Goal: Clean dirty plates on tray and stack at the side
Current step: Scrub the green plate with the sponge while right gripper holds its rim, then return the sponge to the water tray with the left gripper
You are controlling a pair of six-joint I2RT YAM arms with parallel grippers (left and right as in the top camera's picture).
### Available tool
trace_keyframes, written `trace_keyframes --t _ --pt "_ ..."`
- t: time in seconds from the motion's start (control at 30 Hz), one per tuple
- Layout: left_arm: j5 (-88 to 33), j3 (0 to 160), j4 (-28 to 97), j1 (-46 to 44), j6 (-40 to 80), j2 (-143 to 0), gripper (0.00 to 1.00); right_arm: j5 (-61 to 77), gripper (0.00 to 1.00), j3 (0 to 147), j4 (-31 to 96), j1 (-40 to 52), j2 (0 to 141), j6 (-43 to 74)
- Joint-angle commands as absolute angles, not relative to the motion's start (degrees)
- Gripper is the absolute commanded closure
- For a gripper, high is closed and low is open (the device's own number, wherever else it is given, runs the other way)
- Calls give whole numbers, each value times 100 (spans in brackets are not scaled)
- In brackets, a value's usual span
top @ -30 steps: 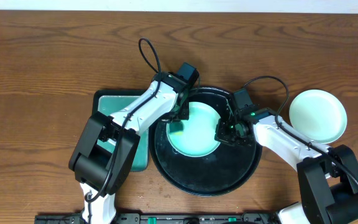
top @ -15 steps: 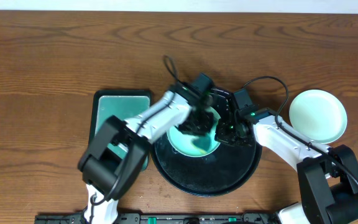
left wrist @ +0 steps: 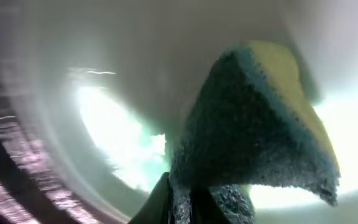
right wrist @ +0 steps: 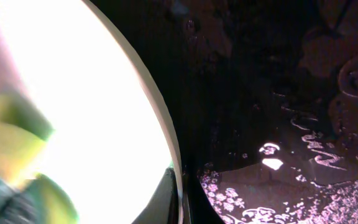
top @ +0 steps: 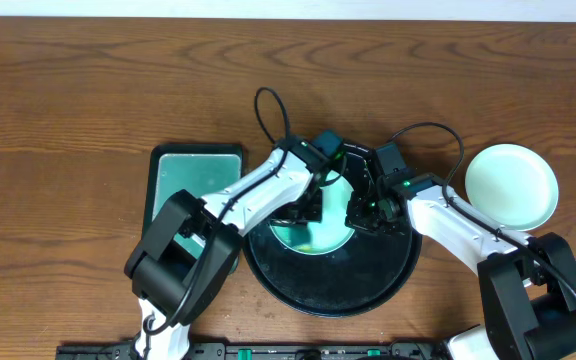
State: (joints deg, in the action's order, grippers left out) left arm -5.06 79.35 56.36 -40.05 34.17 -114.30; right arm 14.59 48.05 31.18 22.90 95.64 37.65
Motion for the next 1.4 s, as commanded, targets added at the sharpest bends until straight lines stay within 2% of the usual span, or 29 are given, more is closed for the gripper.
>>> trace_keyframes --t 0.0,0.2,0.4,0.67,0.77,0.9,1.03,1.1,1.13,1.17,1.23,1.37 --pt "1461 7990 6088 -3686 3636 -11603 93 1083 99 4633 3253 2333 9813 3616" --pt "1267 8530 6512 -3535 3632 -11347 93 1081 99 4633 3256 2333 9813 3616" --pt "923 8558 6602 -3210 3568 -10173 93 1083 99 4633 3245 2333 9813 3481" --pt "945 8379 7000 -2038 2899 -9161 93 1079 99 4633 3026 2335 9815 2176" --pt "941 7804 6770 -1653 2681 -9181 93 1081 98 4633 2947 2335 9815 2091" --pt "672 6643 5791 -1267 2421 -9185 92 1081 97 4633 2897 2335 9815 2088" --pt "69 5774 4945 -871 2285 -9185 91 1105 85 4633 2893 2344 9815 1933" --pt "-128 5728 4936 -709 2244 -9183 83 1100 71 4633 2880 2383 9815 1857" --pt "-246 5752 4956 -650 2165 -9164 76 1100 70 4633 2838 2405 9815 1852" --pt "-364 5784 4978 -598 2060 -9131 71 1100 72 4633 2770 2423 9815 1855" --pt "-454 5867 5065 -539 1990 -8995 65 1096 99 4633 2539 2445 9815 1785" --pt "-454 6075 5382 -526 1879 -8471 56 1100 99 4786 2484 2443 9749 1559"
